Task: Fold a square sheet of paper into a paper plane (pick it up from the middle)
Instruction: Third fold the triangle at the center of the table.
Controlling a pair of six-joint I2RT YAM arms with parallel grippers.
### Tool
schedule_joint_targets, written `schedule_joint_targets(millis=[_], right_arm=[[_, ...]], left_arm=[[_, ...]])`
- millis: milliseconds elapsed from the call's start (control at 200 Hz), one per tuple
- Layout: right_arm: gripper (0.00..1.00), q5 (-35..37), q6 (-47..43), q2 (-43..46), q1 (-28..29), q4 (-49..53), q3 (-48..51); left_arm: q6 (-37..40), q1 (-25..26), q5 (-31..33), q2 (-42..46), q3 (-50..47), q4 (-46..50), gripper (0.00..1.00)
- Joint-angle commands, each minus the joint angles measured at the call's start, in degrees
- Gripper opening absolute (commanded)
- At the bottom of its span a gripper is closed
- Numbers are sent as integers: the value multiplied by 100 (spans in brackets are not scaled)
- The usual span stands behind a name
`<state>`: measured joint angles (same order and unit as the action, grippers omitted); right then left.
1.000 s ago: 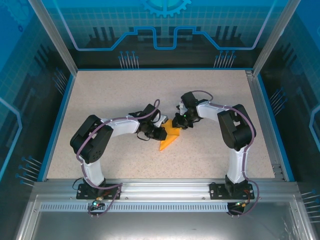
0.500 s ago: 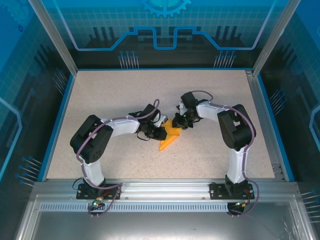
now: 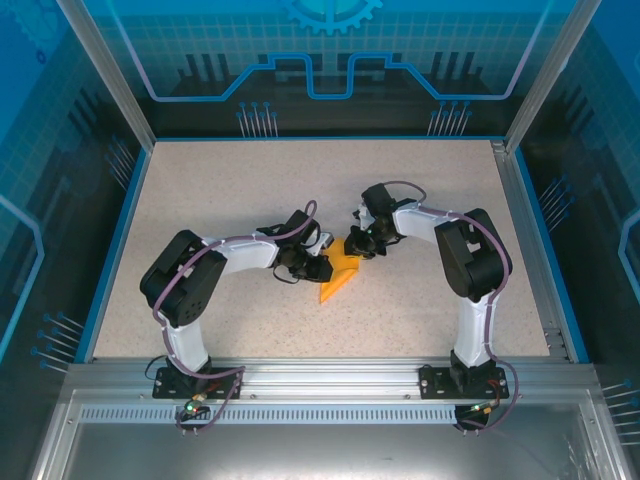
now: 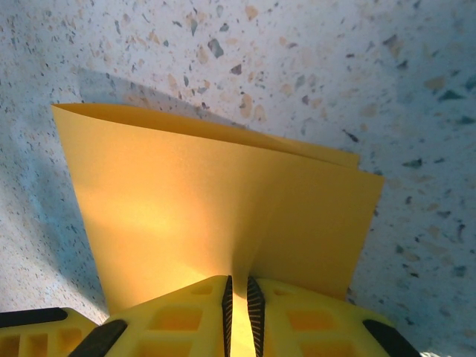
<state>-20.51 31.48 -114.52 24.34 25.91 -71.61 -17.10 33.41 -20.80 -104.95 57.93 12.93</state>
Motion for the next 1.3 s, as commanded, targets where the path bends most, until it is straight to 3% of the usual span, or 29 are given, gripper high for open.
schedule_joint_targets(millis=[0,1295], right_arm=[[18,309,54,-186,85,153,205],[22,84,182,44,128,23,201]], left_arm=[[38,-63,57,84,0,-33,15],[162,-58,204,-198,-203,-203,14]])
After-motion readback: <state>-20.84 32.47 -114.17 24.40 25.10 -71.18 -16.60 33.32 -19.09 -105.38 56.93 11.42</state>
